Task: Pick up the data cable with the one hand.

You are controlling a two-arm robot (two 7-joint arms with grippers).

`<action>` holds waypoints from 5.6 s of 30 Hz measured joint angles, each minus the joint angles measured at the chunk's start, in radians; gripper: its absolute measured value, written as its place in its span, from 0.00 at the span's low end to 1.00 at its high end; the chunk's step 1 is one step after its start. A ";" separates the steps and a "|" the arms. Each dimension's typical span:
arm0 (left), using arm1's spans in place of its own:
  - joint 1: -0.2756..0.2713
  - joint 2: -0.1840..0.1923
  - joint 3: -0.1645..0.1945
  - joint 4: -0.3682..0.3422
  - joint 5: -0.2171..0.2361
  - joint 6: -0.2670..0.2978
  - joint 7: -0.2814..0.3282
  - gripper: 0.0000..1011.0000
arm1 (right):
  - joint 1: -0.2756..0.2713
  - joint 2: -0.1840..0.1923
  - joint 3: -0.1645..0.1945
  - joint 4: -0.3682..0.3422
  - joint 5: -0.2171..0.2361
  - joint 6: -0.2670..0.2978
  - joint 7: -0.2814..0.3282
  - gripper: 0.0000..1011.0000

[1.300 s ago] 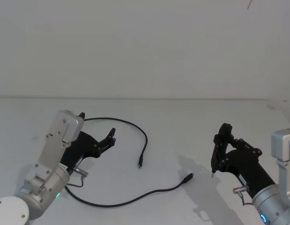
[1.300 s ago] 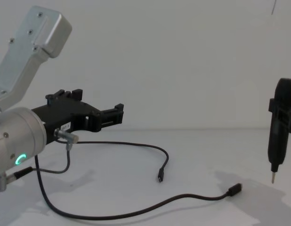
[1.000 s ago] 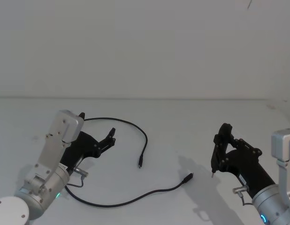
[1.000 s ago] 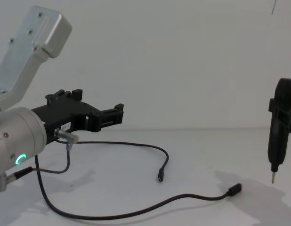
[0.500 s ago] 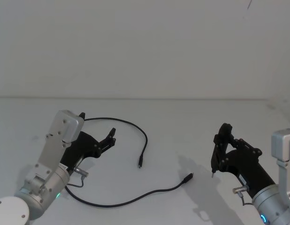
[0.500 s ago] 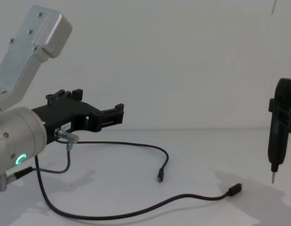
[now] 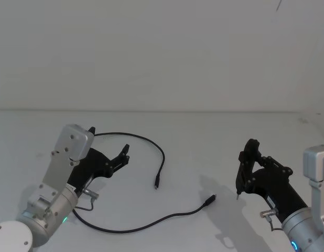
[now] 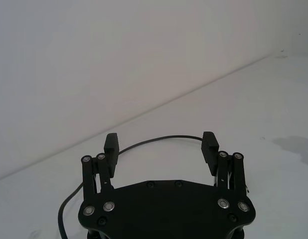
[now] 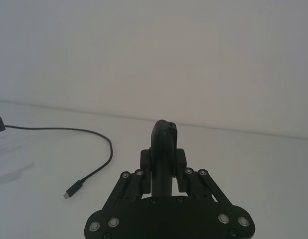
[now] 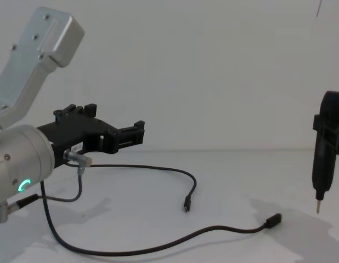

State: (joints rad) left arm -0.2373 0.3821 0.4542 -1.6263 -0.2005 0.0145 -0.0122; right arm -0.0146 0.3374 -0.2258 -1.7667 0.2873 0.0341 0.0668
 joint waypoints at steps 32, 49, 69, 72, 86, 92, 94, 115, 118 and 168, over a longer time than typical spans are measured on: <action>-0.091 0.142 0.015 -0.031 -0.133 0.136 -0.387 0.99 | 0.000 0.000 0.000 0.000 0.000 0.000 0.000 0.28; -0.247 0.194 0.128 -0.007 -0.196 0.363 -0.661 0.99 | 0.000 0.000 0.000 0.000 0.000 0.000 0.000 0.28; -0.368 0.117 0.251 0.074 -0.191 0.545 -0.729 0.99 | 0.000 0.000 0.000 0.000 0.000 0.000 0.000 0.28; -0.377 0.104 0.263 0.085 -0.190 0.565 -0.722 0.99 | 0.000 0.000 0.000 0.000 0.000 0.000 0.000 0.28; -0.406 0.069 0.308 0.131 -0.177 0.620 -0.699 0.99 | 0.000 0.000 0.000 0.000 0.000 0.000 0.000 0.28; -0.412 0.061 0.316 0.141 -0.175 0.629 -0.695 0.88 | 0.000 0.000 0.000 0.000 0.000 0.000 0.000 0.28; -0.413 0.060 0.317 0.142 -0.174 0.631 -0.694 0.83 | 0.000 0.000 0.000 0.000 0.000 0.000 0.000 0.28; -0.419 0.052 0.327 0.153 -0.171 0.642 -0.689 0.21 | 0.000 0.000 0.000 0.000 0.000 0.000 0.000 0.28; -0.419 0.051 0.328 0.153 -0.171 0.643 -0.689 0.10 | 0.000 0.000 0.000 0.000 0.000 0.000 0.000 0.28; -0.408 0.187 0.280 0.044 -0.170 0.379 -0.725 0.03 | 0.052 -0.036 0.013 -0.084 0.038 -0.026 0.088 0.28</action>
State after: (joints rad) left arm -0.6450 0.5693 0.7339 -1.5827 -0.3705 0.3932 -0.7371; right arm 0.0376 0.3014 -0.2131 -1.8511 0.3256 0.0082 0.1543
